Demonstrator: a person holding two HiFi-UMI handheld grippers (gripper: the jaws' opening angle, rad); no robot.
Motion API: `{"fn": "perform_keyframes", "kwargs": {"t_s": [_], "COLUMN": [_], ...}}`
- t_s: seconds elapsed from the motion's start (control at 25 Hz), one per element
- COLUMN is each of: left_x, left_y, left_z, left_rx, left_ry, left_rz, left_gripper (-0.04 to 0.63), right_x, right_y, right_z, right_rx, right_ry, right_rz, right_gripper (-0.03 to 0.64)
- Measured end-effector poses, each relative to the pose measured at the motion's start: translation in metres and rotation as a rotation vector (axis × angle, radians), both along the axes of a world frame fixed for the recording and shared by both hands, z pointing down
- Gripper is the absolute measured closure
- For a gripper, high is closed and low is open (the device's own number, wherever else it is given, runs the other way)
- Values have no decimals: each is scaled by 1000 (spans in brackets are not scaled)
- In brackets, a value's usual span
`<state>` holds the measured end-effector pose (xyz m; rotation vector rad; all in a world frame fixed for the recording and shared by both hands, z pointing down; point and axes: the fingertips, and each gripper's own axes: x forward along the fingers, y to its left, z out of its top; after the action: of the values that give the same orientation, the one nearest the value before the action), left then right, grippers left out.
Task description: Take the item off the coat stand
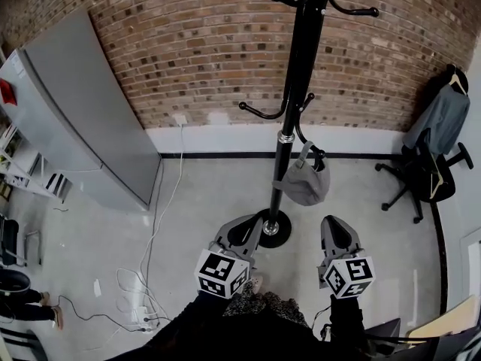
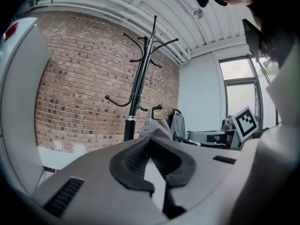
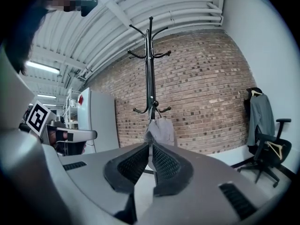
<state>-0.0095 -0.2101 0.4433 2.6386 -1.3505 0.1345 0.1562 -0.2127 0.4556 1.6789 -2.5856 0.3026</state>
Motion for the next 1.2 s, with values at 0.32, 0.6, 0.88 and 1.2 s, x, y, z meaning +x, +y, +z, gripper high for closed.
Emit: {"fn": "perform_keyframes", "kwargs": {"t_s": [0.32,0.6,0.88,1.2], "left_x": [6,0,-9,-14], "left_y": [-38,-63,-75,-80], "left_z": [-2,0,6,10], "left_rx": [-9,-10,-23,-37], "left_ry": [1,0,-10,-18], "left_rz": [47,55,53,55], "left_gripper": [588,588,588,588], "right_x": [0,3,5,-15], "right_y": [-34,-64,-95,-119], "right_z": [9,39,72,77], "right_rx": [-45,-117,-189,-186], "right_ry": [31,42,59,89], "right_rz": [1,17,17,-21], "right_gripper": [497,350,316,316]}}
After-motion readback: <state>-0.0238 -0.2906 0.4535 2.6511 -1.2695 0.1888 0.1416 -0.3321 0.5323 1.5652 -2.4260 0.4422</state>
